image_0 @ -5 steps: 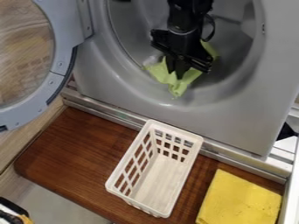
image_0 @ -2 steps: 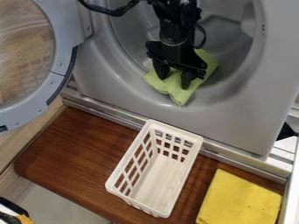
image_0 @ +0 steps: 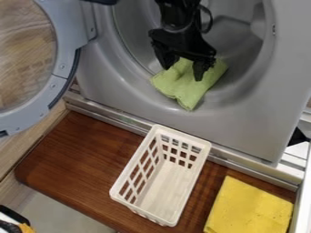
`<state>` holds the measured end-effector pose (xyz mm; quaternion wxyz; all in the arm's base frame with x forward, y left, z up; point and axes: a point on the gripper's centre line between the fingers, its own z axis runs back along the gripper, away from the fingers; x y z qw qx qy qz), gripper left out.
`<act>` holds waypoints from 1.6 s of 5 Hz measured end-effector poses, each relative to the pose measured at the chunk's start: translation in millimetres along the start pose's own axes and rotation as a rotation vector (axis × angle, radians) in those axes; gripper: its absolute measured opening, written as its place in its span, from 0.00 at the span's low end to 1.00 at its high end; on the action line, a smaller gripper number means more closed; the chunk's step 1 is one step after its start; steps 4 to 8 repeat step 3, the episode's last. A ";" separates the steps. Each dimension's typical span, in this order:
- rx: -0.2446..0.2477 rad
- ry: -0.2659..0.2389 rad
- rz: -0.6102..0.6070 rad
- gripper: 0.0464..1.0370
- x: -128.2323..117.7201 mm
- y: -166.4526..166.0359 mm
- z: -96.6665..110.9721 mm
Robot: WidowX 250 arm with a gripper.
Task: Take the green cloth to the washing machine
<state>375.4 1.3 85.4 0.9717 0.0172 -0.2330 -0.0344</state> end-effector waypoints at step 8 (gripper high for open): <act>-0.104 0.281 -0.012 0.96 -113.1 -20.1 50.5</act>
